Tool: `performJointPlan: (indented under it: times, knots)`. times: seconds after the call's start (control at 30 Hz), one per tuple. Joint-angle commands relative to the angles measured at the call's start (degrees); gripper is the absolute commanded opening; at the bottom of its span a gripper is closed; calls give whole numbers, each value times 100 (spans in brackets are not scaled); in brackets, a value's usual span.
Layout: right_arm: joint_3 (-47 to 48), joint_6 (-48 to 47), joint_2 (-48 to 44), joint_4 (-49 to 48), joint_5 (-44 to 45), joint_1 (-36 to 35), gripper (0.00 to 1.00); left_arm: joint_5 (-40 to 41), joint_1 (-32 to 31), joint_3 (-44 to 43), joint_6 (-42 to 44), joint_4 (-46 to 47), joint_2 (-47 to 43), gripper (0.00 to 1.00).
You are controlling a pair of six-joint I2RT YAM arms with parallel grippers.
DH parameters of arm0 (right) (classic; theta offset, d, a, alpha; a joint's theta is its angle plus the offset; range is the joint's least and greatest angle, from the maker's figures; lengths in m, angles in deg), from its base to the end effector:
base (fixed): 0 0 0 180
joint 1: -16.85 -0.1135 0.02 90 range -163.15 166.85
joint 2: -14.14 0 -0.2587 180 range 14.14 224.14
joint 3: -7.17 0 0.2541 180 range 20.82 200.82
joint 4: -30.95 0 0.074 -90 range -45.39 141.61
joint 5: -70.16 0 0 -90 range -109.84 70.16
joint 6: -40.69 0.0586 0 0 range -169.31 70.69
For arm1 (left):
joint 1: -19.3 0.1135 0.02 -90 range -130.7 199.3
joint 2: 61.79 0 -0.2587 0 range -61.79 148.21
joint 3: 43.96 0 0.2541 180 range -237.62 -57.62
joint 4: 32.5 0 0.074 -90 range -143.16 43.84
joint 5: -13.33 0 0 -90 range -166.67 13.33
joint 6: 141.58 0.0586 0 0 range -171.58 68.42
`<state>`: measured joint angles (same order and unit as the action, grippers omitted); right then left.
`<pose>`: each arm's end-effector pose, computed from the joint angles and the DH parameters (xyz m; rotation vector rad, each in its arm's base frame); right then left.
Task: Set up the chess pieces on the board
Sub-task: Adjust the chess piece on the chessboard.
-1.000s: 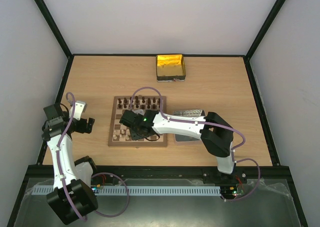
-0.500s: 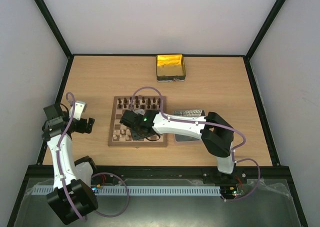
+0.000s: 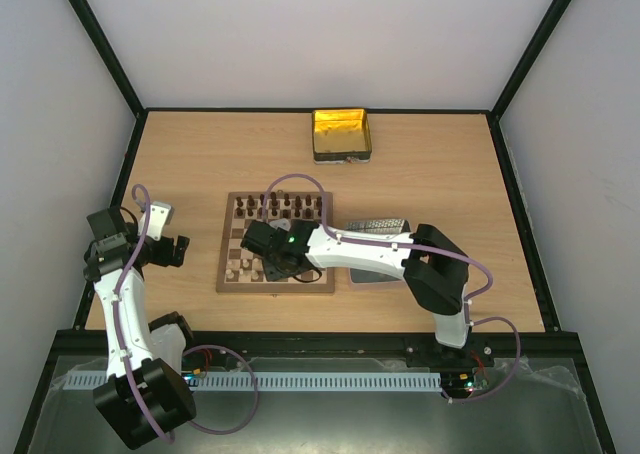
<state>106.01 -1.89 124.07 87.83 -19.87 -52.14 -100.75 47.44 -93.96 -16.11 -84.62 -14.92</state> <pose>0.1460 0.3802 0.1849 -0.5430 2.8496 0.4803 0.1705 0.0641 0.2200 0.3335 2.3071 0.0368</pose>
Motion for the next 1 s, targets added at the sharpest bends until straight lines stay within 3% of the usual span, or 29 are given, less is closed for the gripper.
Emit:
performJointPlan:
  times: [0.0, 0.97]
  knots:
    - [-119, 65, -252, 108, 123, -45, 17, -87, -19, 62, 29, -29, 10, 99]
    - [-91, 125, -283, 114, 186, -97, 17, -80, -13, 57, 31, -28, -21, 99]
